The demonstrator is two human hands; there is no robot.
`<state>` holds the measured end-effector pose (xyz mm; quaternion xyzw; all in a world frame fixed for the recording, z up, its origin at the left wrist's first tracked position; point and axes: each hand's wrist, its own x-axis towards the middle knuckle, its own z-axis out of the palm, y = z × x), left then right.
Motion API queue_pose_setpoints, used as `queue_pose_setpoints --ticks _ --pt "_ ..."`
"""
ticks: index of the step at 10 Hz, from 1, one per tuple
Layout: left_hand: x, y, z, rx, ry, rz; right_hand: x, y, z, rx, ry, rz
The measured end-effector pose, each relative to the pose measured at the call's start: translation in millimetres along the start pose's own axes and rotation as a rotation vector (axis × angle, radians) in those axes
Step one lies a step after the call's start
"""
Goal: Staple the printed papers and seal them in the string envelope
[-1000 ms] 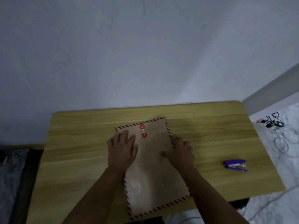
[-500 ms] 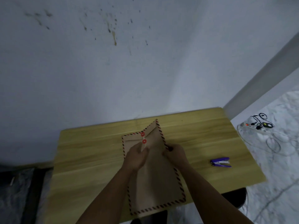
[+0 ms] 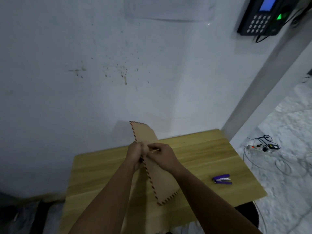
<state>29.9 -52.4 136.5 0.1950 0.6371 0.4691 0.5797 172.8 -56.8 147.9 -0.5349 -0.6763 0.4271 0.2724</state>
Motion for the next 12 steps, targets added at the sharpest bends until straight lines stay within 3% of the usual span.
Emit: queue_pose_setpoints --ticks 1,2,3,4,6,7,8,9,10,11,12 --pt "-0.4 0.6 -8.9 0.003 -0.028 0.049 5.5 17.0 -18.8 0.029 0.24 0.082" --pt "1.1 -6.5 -17.6 -0.061 -0.123 -0.006 10.5 44.6 -37.6 0.124 0.293 0.287" --pt "5.5 -20.6 -24.3 -0.081 -0.161 -0.062 10.5 74.8 -46.2 0.174 0.141 0.455" --pt "15.6 -41.9 -30.9 -0.017 -0.086 -0.075 8.0 103.5 -42.4 0.203 0.081 0.484" --pt "44.7 -88.6 -40.2 0.373 0.195 -0.039 16.9 143.6 -14.3 -0.016 0.141 0.452" --pt "55.9 -109.8 -39.8 0.452 0.207 0.043 24.5 160.1 6.5 -0.078 0.122 0.433" --pt "61.3 -135.8 -44.0 0.853 0.195 0.111 29.4 176.5 25.5 -0.345 -0.053 0.49" --pt "62.1 -151.4 -47.5 1.268 0.037 0.051 25.8 187.0 40.1 -0.66 -0.232 0.452" --pt "68.8 -150.3 -47.6 1.448 -0.119 -0.02 25.2 189.0 47.0 -0.733 -0.278 0.417" --pt "78.7 -132.3 -53.2 1.418 -0.162 -0.084 24.5 183.2 46.8 -0.719 -0.325 0.479" --pt "73.9 -119.1 -68.7 1.376 -0.13 0.025 34.4 150.9 33.5 -0.561 -0.202 0.442"
